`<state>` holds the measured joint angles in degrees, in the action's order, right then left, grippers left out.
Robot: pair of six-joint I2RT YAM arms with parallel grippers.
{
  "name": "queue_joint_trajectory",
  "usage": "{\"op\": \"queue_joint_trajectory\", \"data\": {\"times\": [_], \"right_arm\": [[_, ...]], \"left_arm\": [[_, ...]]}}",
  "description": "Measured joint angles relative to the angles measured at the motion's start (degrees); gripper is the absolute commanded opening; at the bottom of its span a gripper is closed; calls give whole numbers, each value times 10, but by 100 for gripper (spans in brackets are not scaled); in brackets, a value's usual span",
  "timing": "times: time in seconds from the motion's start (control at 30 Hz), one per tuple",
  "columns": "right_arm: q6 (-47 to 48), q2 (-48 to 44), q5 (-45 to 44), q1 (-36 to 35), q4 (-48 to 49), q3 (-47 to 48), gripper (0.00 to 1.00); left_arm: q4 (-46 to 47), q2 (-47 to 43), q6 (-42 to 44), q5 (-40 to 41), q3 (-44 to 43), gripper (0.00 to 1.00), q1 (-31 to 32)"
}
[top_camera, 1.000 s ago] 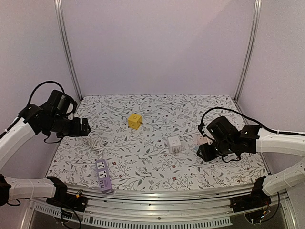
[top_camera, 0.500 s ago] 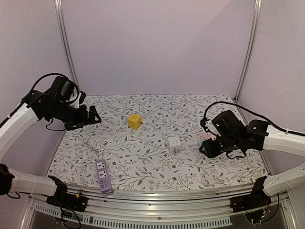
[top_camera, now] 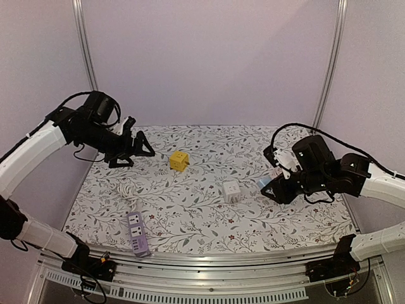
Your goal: Insert the plug
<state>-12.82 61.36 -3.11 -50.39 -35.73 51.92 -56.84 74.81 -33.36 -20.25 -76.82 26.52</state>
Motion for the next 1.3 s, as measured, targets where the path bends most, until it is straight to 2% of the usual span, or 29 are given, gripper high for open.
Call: {"op": "queue_joint_trajectory", "data": {"times": [0.2,0.33,0.6,1.0,1.3], "right_arm": [[46,18,56,-2,19,44,3],[92,25,80,-2,33,64,0],[177,26,94,-2,45,82,0],[228,27,93,-2,40,96,0],[239,29,112,-2,40,97,0]], "left_arm": [[47,44,-22,-82,-10,94,33],[64,96,-36,-117,-48,92,73],[141,185,-89,-169,-125,87,172],[200,301,-134,-209,-251,79,233],[202,340,-139,-213,-275,73,273]]}}
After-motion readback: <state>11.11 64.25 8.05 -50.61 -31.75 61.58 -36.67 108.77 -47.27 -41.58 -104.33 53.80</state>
